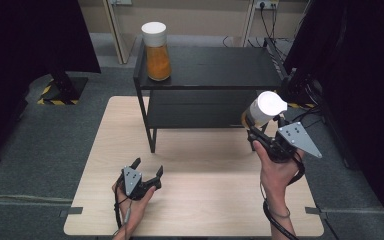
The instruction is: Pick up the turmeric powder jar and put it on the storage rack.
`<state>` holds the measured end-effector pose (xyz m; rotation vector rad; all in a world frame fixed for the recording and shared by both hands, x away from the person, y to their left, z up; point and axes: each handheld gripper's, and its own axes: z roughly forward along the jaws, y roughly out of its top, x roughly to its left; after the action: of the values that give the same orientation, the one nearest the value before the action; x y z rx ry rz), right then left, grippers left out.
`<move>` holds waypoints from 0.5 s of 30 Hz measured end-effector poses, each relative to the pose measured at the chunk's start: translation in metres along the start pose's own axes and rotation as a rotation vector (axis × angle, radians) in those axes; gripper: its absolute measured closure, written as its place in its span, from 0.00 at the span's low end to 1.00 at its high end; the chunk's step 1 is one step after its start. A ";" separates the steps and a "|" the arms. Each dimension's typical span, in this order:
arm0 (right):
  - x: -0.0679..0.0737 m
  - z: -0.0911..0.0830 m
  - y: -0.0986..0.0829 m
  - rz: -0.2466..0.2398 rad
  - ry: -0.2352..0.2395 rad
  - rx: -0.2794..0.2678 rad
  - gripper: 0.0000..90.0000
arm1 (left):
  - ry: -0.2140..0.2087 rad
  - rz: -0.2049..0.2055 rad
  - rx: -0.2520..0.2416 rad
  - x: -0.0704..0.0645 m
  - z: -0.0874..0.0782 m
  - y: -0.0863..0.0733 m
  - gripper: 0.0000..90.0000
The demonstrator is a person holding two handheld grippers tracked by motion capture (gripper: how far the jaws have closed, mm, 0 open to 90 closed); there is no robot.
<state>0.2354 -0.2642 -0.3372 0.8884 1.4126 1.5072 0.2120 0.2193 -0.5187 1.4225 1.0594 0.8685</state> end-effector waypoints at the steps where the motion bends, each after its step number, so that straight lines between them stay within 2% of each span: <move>1: 0.000 0.000 0.001 0.000 -0.002 0.000 0.34 | 0.000 0.000 0.000 0.000 0.000 0.000 0.13; 15: 0.001 0.007 0.021 -0.008 -0.004 -0.034 0.34 | 0.000 0.000 -0.001 0.000 0.000 0.000 0.13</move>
<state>0.2388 -0.2601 -0.3162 0.8637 1.3823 1.5188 0.2120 0.2193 -0.5189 1.4216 1.0588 0.8687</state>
